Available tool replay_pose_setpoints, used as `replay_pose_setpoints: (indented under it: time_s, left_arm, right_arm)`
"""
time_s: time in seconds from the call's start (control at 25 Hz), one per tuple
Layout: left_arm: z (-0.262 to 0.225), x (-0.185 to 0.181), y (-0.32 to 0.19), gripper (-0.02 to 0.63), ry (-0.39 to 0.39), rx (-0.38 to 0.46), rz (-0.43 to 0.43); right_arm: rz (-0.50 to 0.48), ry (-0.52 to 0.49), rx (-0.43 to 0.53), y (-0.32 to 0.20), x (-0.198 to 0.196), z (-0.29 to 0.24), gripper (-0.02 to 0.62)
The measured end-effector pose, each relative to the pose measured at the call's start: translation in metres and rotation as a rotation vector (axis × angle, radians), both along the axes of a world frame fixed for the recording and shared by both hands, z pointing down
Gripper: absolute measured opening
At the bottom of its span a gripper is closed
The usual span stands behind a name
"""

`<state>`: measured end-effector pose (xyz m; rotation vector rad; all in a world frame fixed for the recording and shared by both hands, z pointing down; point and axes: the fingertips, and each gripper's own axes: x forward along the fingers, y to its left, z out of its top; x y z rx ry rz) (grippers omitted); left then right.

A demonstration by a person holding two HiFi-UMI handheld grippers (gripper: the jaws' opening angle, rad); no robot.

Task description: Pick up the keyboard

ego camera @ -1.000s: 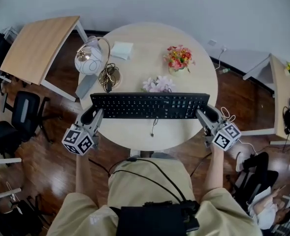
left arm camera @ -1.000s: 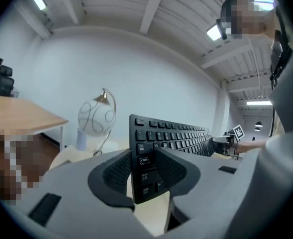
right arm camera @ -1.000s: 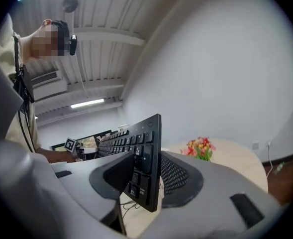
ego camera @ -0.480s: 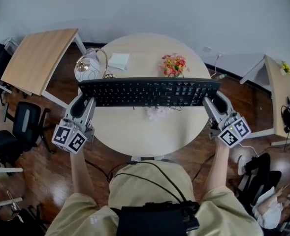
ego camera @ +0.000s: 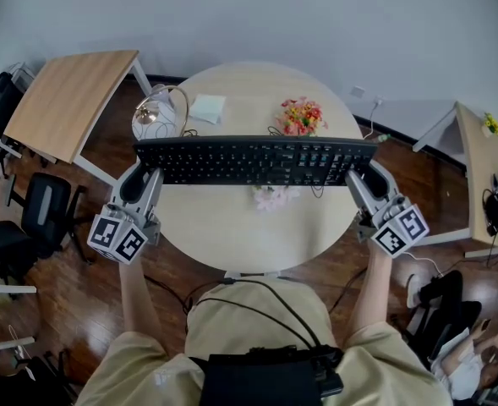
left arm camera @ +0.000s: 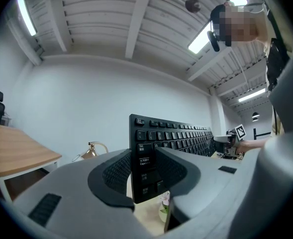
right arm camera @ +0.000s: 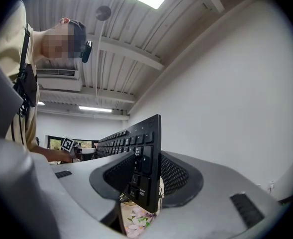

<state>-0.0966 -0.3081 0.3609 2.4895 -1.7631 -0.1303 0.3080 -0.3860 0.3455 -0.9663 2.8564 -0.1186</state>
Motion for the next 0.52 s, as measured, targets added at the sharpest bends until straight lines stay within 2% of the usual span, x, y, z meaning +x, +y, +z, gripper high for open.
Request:
replay_pose_setpoints:
  time_s: [0.52]
  left_arm:
    - [0.0052, -0.0032, 0.0033, 0.129, 0.009, -0.011, 0.006]
  right_arm:
    - [-0.001, 0.015, -0.012, 0.0055, -0.0034, 0.0047, 0.170]
